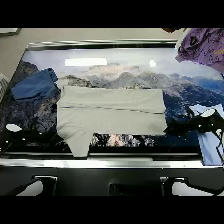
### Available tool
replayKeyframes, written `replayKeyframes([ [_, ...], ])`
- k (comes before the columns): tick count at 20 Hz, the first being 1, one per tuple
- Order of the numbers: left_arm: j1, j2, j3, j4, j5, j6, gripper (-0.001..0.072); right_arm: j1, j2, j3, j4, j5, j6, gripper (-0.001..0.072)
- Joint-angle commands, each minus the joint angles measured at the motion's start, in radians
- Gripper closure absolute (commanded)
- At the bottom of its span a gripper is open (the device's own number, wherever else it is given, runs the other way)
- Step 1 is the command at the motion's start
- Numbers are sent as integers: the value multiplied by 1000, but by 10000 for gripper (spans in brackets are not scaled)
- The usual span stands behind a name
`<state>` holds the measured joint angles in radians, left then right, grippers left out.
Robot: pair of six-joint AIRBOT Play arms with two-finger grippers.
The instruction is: Fold the clothes and pants, and hang the long-sleeved shirts on hangers.
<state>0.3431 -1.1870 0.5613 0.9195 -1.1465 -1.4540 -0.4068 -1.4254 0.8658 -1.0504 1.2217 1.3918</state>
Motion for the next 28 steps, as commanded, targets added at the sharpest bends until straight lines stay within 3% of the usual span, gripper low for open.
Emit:
replayKeyframes([
  [1, 0, 114, 71, 167, -119, -142, 687, 1, 89, 0, -43, 92, 74, 678],
  [3, 0, 238, 87, 281, -191, -221, 687, 1, 170, 0, -111, 163, 119, 678],
  [5, 0, 355, 87, 309, -252, -227, 687, 1, 252, 0, -143, 242, 170, 678],
  [8, -2, 440, 90, 245, -277, -216, 687, 1, 366, 1, -139, 298, 184, 678],
  [11, -2, 411, 105, 109, -219, -169, 687, 1, 402, 3, -91, 270, 158, 678],
  [15, -35, 269, 211, 17, -95, -142, 688, 1, 352, 37, 62, 144, 59, 678],
  [19, -73, 51, 391, -71, 5, -124, 688, 1, 224, 156, 112, 88, 40, 678],
  [28, -106, -390, 785, -253, 51, -125, 688, 15, -44, 362, 192, -45, 26, 678],
])
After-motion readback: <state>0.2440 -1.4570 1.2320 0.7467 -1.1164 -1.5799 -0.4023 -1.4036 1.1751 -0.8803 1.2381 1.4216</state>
